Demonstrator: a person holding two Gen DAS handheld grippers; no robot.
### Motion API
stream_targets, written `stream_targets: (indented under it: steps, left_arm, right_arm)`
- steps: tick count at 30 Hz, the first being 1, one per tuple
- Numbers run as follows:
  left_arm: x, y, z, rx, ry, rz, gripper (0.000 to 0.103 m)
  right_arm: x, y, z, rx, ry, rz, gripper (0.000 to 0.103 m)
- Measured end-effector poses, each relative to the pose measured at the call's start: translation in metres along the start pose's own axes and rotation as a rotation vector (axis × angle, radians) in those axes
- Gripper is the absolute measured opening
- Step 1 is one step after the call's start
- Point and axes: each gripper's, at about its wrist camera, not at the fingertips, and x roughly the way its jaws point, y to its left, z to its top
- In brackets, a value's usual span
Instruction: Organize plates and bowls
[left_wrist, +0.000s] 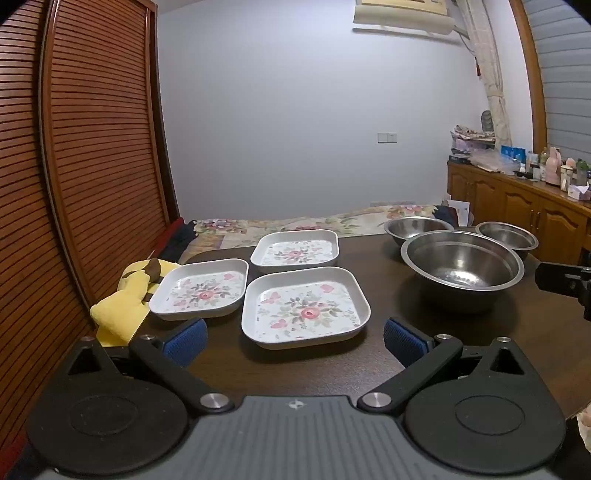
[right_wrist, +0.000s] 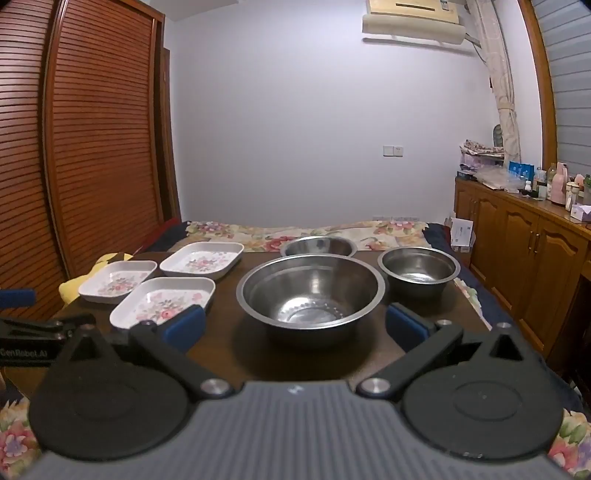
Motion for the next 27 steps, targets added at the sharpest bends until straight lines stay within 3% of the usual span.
stream_targets:
  steps: [27]
  left_arm:
    - [-0.0049,-0.0032,0.0003,0.005,-0.003,-0.002,0.103]
  right_arm:
    - [0.0005,0.0001,0.0016,0.003,0.008,-0.005,0.103]
